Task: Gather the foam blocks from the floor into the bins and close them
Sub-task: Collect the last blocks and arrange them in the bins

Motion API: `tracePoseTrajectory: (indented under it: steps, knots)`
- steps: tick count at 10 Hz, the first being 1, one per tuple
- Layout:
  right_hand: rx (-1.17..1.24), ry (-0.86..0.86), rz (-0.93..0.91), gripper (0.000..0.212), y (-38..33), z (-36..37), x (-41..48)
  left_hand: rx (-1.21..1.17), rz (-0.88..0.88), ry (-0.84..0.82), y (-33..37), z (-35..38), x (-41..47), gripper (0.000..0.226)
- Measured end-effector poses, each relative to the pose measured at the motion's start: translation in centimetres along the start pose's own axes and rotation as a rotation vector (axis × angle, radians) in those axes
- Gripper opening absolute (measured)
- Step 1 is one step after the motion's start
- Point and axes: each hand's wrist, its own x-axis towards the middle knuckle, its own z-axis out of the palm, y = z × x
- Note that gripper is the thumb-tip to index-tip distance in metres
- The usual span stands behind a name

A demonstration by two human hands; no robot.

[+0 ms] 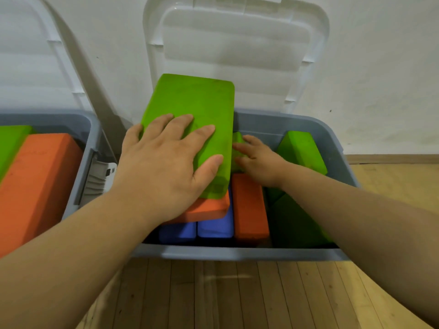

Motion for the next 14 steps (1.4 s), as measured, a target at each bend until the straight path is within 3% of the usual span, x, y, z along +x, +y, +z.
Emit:
tracePoseTrajectory:
  steps: [1, 2, 3, 4, 6, 8, 10, 11, 13, 14]
  knots:
    - [-0.144, -0.117, 0.043, 0.046, 1.3, 1.3, 0.3, 0.000, -0.001, 0.001, 0.1, 0.0, -0.1, 0.073]
    - [-0.186, 0.032, 0.144, 0.056, 3.2, 0.1, -0.6, -0.014, 0.002, 0.000, -0.4, 0.0, -0.1, 0.072]
    - [-0.283, 0.178, 0.285, 0.046, 5.2, -1.6, -2.3, -0.033, 0.000, 0.009, -0.7, 0.0, -0.1, 0.071]
    - [-0.290, 0.173, 0.360, 0.046, 5.4, -1.5, -3.1, -0.009, 0.009, 0.021, -0.4, 0.1, 0.1, 0.071]
    - [-0.110, 0.183, 0.429, 0.053, 4.1, -0.7, -1.3, 0.024, 0.009, 0.028, 0.4, 0.4, 0.2, 0.070]
    - [-0.046, 0.334, 0.372, 0.035, 3.7, -3.2, -1.6, 0.021, 0.006, 0.029, -0.1, 0.4, 0.0, 0.071]
    - [-0.382, 0.185, 0.420, 0.042, 4.2, -2.4, -3.3, 0.024, 0.008, 0.030, 0.5, 0.4, 0.1, 0.070]
    - [-0.329, 0.150, 0.460, 0.054, 1.9, -3.6, -4.4, 0.006, 0.004, 0.024, 0.1, 0.2, 0.1, 0.071]
    - [-0.217, -0.259, 0.405, 0.075, -5.2, -1.1, -7.4, -0.009, -0.002, 0.004, 0.1, 0.1, 0.1, 0.074]
    - [-0.083, -0.195, 0.454, 0.099, -4.9, 0.0, -7.5, -0.007, 0.001, -0.007, 0.2, 0.1, 0.2, 0.076]
